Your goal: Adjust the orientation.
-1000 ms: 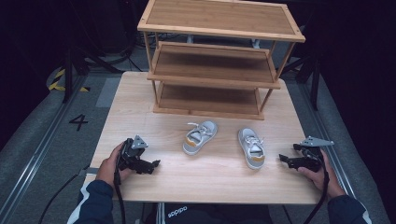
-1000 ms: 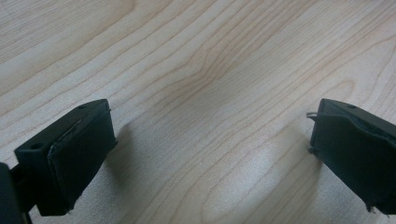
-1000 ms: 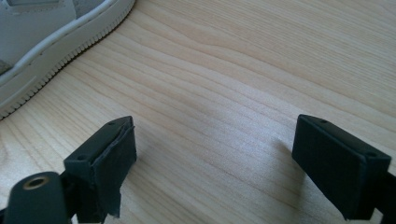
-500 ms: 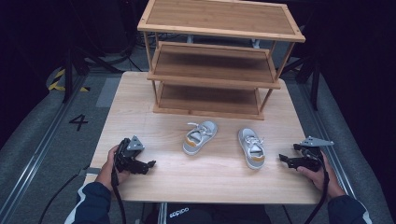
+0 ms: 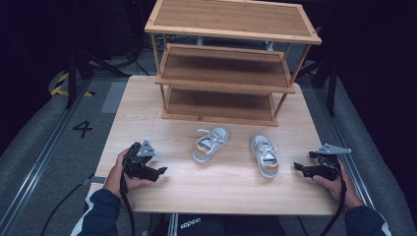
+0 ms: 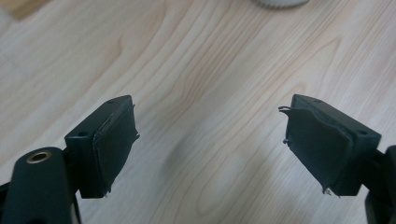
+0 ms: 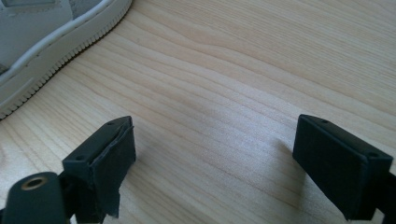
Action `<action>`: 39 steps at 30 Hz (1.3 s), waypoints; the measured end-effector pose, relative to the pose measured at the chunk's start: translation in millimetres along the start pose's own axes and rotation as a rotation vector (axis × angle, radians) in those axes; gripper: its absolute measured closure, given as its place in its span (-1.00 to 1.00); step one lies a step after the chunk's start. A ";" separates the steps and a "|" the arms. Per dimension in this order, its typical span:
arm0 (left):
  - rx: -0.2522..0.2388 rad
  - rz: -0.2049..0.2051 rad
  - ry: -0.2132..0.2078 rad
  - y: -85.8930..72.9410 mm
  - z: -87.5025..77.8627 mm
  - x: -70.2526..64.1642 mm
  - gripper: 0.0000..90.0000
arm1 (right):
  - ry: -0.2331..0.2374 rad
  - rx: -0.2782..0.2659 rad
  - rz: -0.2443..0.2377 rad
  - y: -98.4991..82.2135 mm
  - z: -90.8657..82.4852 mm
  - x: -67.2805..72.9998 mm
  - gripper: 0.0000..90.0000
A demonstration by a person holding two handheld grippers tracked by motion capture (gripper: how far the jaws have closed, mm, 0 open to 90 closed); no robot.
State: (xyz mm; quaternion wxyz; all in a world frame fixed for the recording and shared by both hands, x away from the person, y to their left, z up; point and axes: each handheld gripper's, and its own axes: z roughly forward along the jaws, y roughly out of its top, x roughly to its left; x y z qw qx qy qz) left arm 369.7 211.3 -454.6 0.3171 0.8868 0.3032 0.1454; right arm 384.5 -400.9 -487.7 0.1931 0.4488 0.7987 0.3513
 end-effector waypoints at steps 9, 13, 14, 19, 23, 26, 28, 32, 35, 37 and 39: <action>-0.048 0.078 -0.074 38.4 4.3 -17.0 -0.56 | 0.001 0.000 0.000 -0.1 -0.1 -0.1 -0.70; -0.042 0.116 -0.093 54.4 15.7 -24.6 -0.55 | 0.001 0.000 -0.001 -0.2 -0.2 -0.2 -0.70; -0.042 0.116 -0.093 54.4 15.7 -24.6 -0.55 | 0.001 0.000 -0.002 -0.3 -0.3 -0.3 -0.70; -0.031 0.154 -0.127 70.3 32.4 -29.6 -0.48 | 0.001 0.000 -0.001 -0.3 -0.4 -0.3 -0.70; -0.022 0.163 -0.146 79.4 42.9 -32.0 -0.48 | 0.001 0.000 -0.004 -0.4 -0.4 -0.5 -0.70; -0.027 0.162 -0.151 84.6 49.0 -33.5 -0.48 | 0.002 0.000 -0.004 -0.4 -0.4 -0.5 -0.70; -0.019 0.158 -0.158 88.7 54.2 -33.9 -0.47 | 0.002 -0.001 -0.003 -0.4 -0.4 -0.5 -0.70; -0.020 0.145 -0.166 91.1 60.7 -35.8 -0.46 | 0.002 0.000 -0.004 -0.4 -0.4 -0.6 -0.70; -0.029 0.139 -0.169 91.8 63.2 -35.6 -0.49 | 0.002 0.001 -0.004 -0.5 -0.6 -0.6 -0.70; -0.027 0.133 -0.168 92.2 63.0 -36.2 -0.49 | 0.002 0.001 -0.004 -0.5 -0.6 -0.7 -0.70; -0.022 0.136 -0.182 92.1 61.5 -37.4 -0.47 | 0.002 0.001 -0.004 -0.6 -0.6 -0.6 -0.70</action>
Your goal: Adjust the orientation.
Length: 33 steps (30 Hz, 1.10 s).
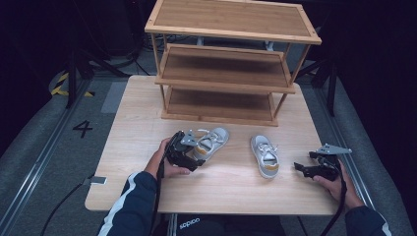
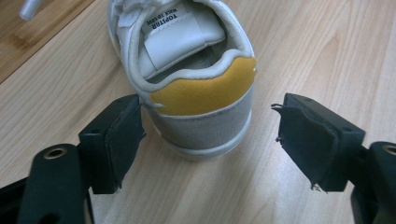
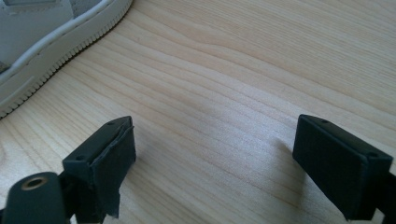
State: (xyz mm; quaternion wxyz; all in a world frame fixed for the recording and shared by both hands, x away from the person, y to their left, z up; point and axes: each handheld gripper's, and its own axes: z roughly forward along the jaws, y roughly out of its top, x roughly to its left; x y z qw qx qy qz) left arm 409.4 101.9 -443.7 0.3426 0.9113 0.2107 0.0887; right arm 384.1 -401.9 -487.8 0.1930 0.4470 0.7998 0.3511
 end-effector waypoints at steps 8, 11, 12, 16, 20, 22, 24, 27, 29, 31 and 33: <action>-0.028 0.051 -0.058 7.6 -3.2 -14.0 -0.33 | 0.002 -0.001 -0.001 -0.3 -0.2 -0.2 -0.70; -0.036 0.065 -0.066 12.3 -2.3 -18.6 -0.36 | 0.002 -0.001 -0.002 -0.3 -0.3 -0.2 -0.70; -0.034 0.069 -0.081 13.4 -2.6 -19.3 -0.33 | 0.002 -0.001 -0.001 -0.3 -0.2 -0.2 -0.70; -0.034 0.095 -0.089 19.5 -0.2 -27.4 -0.30 | 0.002 -0.001 -0.002 -0.3 -0.2 -0.2 -0.70; -0.035 0.118 -0.082 24.8 -1.2 -33.5 -0.26 | 0.002 -0.001 -0.002 -0.3 -0.3 -0.2 -0.70; -0.046 0.124 -0.084 27.6 -1.5 -35.1 -0.26 | 0.002 -0.001 -0.001 -0.3 -0.2 -0.2 -0.70; -0.038 0.147 -0.092 34.1 0.7 -38.6 -0.26 | 0.002 -0.001 -0.001 -0.3 -0.2 -0.2 -0.70; -0.013 0.164 -0.087 38.6 6.1 -39.7 -0.26 | 0.002 -0.001 -0.002 -0.3 -0.3 -0.2 -0.70; 0.008 0.174 -0.095 41.7 12.2 -37.7 -0.25 | 0.001 -0.001 -0.002 -0.4 -0.3 -0.2 -0.70; 0.034 0.186 -0.104 44.7 19.2 -36.1 -0.20 | 0.002 -0.001 -0.001 -0.5 -0.4 -0.2 -0.70; 0.080 0.197 -0.110 47.8 26.0 -35.3 -0.15 | 0.002 -0.001 -0.001 -0.5 -0.4 -0.2 -0.70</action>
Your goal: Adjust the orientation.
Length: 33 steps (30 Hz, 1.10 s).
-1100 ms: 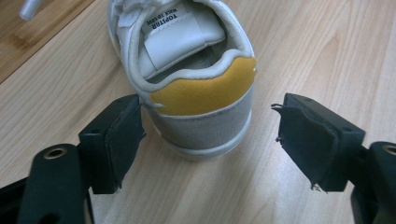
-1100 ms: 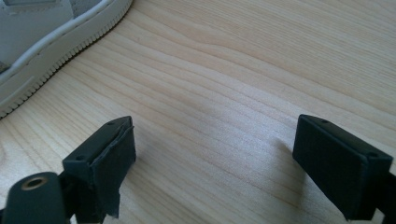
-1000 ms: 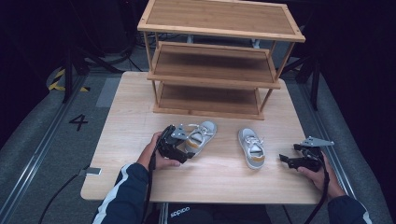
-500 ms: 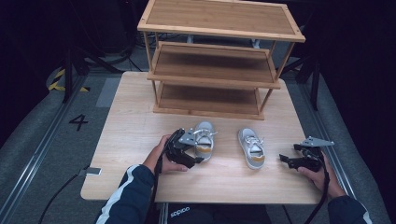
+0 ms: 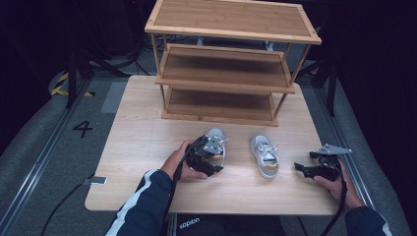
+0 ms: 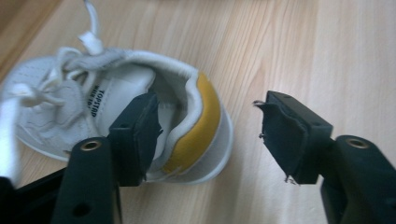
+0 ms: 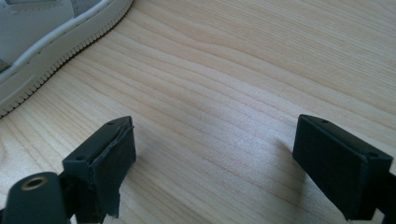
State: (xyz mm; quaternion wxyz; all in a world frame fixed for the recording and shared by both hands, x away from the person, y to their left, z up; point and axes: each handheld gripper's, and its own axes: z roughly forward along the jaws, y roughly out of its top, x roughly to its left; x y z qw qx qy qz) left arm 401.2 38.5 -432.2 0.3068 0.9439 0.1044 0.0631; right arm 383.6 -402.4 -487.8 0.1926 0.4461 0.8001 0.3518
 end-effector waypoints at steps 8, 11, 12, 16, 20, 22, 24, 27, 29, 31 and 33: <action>0.115 0.045 -0.047 10.5 11.1 7.6 0.09 | 0.001 0.000 0.000 -0.1 -0.1 0.0 -0.70; 0.140 0.056 -0.077 13.4 13.4 11.0 0.27 | 0.001 0.000 0.000 -0.1 -0.1 -0.1 -0.70; 0.153 0.055 -0.091 14.6 14.6 12.1 0.30 | 0.001 0.000 0.000 -0.1 -0.1 -0.1 -0.70; 0.191 0.069 -0.123 19.7 18.6 14.1 0.40 | 0.001 0.000 0.000 -0.1 -0.2 -0.1 -0.70; 0.187 0.051 -0.155 19.6 18.6 16.0 0.48 | 0.001 0.000 0.000 -0.1 -0.2 0.0 -0.70; 0.181 0.056 -0.159 19.3 18.7 16.2 0.50 | 0.001 0.000 0.000 -0.1 -0.2 0.0 -0.70; 0.185 0.056 -0.161 19.4 18.5 16.1 0.50 | 0.001 0.000 0.000 -0.1 -0.2 0.0 -0.70; 0.198 0.078 -0.179 21.3 18.5 19.4 0.52 | 0.001 0.003 0.000 0.5 0.4 -0.3 -0.71; 0.203 0.081 -0.181 22.2 18.6 20.3 0.52 | 0.003 0.003 -0.003 1.5 1.4 -0.8 -0.73; 0.214 0.090 -0.165 24.2 18.4 22.1 0.52 | 0.003 0.008 -0.005 3.0 2.9 -1.1 -0.76; 0.202 0.088 -0.167 24.4 17.2 24.1 0.53 | 0.004 0.013 -0.004 4.3 4.1 -1.0 -0.77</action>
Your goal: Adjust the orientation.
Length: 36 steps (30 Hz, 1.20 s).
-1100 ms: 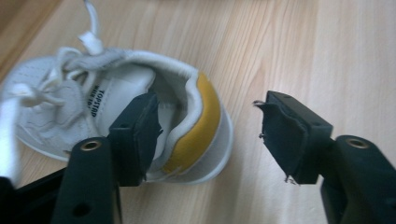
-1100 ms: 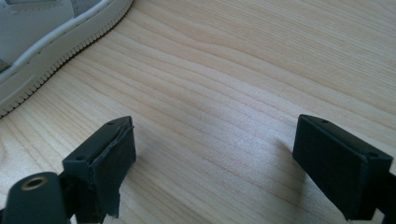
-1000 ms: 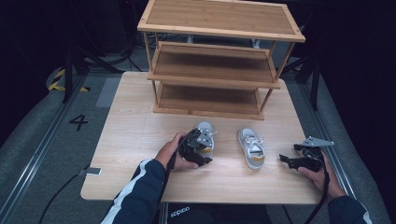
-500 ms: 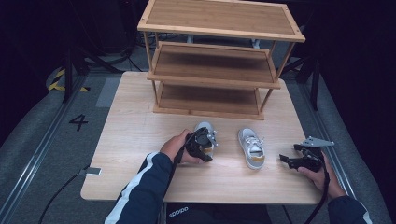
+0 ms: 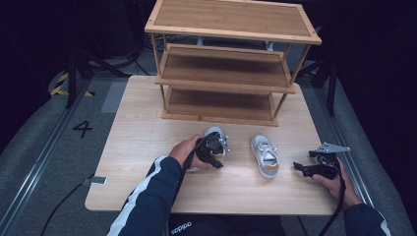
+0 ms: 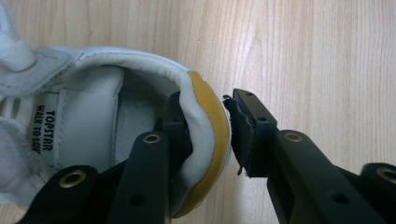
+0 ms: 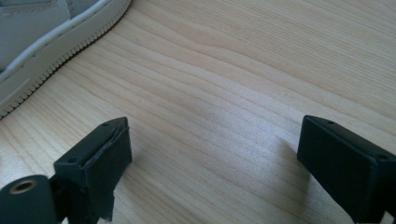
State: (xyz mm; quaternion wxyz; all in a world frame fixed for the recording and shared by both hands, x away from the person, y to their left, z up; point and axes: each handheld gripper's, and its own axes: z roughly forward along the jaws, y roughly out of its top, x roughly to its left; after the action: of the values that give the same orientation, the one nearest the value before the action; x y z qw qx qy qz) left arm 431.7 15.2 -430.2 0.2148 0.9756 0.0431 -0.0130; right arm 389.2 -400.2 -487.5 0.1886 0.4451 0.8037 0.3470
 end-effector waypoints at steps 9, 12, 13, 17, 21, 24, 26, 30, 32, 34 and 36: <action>-0.015 0.014 0.052 1.0 -20.4 2.2 0.55 | -0.003 -0.002 0.002 -1.4 -1.2 -0.1 -0.77; -0.053 -0.008 0.077 0.1 -28.8 10.1 0.58 | -0.003 -0.001 0.003 -1.2 -1.2 0.0 -0.77; -0.053 -0.010 0.080 -0.2 -30.2 13.0 0.58 | -0.003 -0.001 0.001 -1.1 -1.2 -0.1 -0.77; -0.041 -0.006 0.094 -2.0 -35.2 33.8 0.58 | -0.003 -0.002 0.002 -1.3 -1.1 -0.2 -0.77; -0.052 -0.007 0.096 -1.1 -35.4 62.7 0.58 | 0.000 -0.001 -0.002 -1.0 -0.9 -0.7 -0.78; -0.051 -0.020 0.093 0.6 -32.6 80.1 0.58 | 0.000 -0.002 -0.003 -1.0 -0.8 -0.8 -0.78; -0.030 -0.016 0.091 1.9 -30.9 94.6 0.58 | 0.001 -0.002 -0.003 -1.1 -0.8 -0.8 -0.78; -0.053 -0.035 0.082 -2.6 -22.5 115.3 0.57 | 0.001 -0.002 -0.003 -1.3 -1.1 -0.8 -0.77; -0.055 -0.040 0.089 -5.0 -20.4 122.8 0.57 | 0.008 -0.001 -0.005 -1.6 -1.7 -1.2 -0.76; -0.066 -0.049 0.103 -7.2 -17.9 126.8 0.55 | 0.014 -0.001 -0.005 -1.8 -2.0 -1.5 -0.76; -0.067 -0.048 0.114 -9.0 -17.0 129.2 0.50 | 0.014 0.000 -0.005 -1.7 -2.0 -1.5 -0.76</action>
State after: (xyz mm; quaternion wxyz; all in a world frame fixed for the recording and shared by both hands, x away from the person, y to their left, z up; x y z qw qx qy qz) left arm 559.7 40.6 -424.2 0.2443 0.9657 0.0791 0.0391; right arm 387.8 -402.8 -487.3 0.1841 0.4406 0.8061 0.3495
